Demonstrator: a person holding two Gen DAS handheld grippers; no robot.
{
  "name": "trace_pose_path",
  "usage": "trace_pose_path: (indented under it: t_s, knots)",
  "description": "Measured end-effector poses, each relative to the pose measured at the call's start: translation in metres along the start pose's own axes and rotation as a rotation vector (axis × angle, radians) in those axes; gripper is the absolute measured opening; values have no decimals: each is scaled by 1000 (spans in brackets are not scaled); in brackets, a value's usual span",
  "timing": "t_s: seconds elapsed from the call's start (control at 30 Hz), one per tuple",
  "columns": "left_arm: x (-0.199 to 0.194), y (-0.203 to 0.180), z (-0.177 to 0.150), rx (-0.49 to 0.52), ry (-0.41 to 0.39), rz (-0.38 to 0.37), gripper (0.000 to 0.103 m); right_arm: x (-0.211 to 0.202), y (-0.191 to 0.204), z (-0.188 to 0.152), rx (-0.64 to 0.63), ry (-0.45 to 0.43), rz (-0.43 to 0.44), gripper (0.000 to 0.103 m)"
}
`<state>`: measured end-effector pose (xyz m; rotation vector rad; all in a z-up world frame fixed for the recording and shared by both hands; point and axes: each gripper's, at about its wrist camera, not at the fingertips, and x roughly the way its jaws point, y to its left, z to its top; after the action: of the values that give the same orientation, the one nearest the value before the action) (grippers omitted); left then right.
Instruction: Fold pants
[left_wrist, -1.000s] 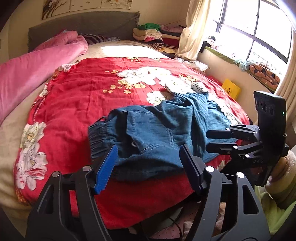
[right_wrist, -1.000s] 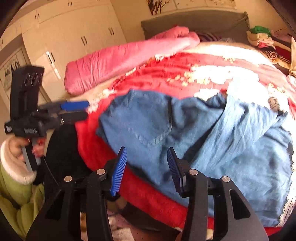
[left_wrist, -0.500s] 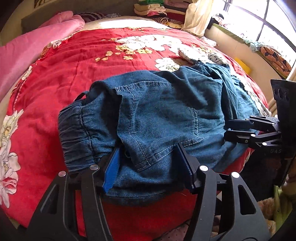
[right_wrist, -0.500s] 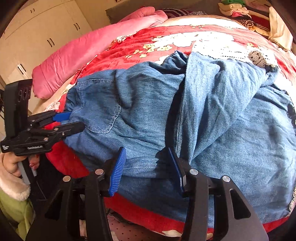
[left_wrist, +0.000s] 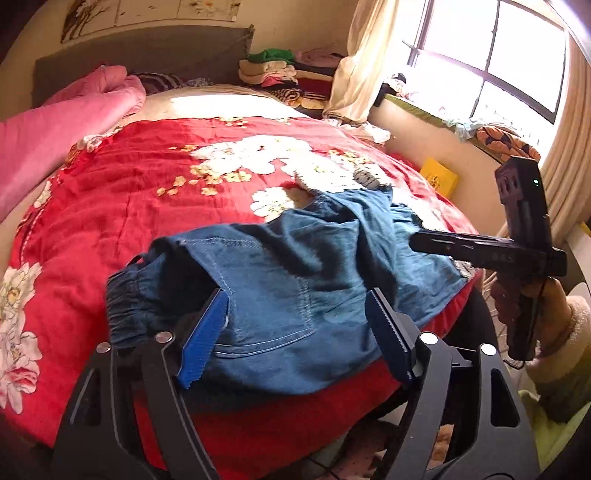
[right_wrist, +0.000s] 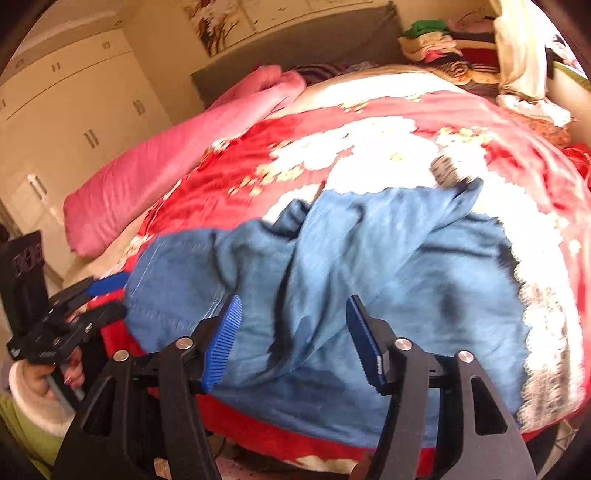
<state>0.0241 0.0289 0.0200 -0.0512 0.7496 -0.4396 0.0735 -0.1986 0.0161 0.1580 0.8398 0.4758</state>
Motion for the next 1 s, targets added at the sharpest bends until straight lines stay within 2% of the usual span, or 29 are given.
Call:
trace_pose_path:
  t_s: [0.07, 0.13, 0.17, 0.23, 0.27, 0.33, 0.5, 0.57, 0.67, 0.73, 0.8, 0.83, 0.93, 1.0]
  knots:
    - [7, -14, 10, 27, 20, 8, 76, -2, -6, 15, -7, -8, -29, 66]
    - [15, -30, 21, 43, 33, -16, 76, -5, -13, 28, -20, -15, -61, 70]
    - [17, -35, 24, 47, 35, -9, 76, -6, -15, 34, -22, -19, -79, 71]
    - [19, -46, 31, 92, 27, 54, 77, -6, -21, 47, -27, -25, -90, 72]
    - [20, -49, 33, 100, 16, 48, 77, -5, -23, 52, -34, -30, -92, 72]
    - [30, -53, 37, 87, 30, -36, 77, 7, -21, 66, -64, -12, -103, 75]
    - [80, -65, 35, 78, 125, -136, 77, 47, -14, 98, -93, 46, -136, 76]
    - [91, -68, 32, 55, 143, -182, 73, 64, -6, 108, -124, 75, -113, 76]
    - [105, -70, 25, 40, 146, -215, 63, 96, 2, 117, -159, 146, -147, 76]
    - [115, -70, 18, 13, 149, -258, 50, 119, 6, 121, -189, 185, -198, 76]
    - [123, -71, 11, 22, 152, -262, 42, 142, 10, 124, -222, 224, -239, 76]
    - [127, -71, 7, 28, 158, -265, 35, 152, 11, 126, -229, 242, -265, 76]
    - [139, -67, 3, -3, 168, -285, 23, 183, 5, 129, -228, 307, -319, 75]
    - [143, -67, 2, -2, 166, -280, 15, 197, -2, 130, -230, 329, -344, 71]
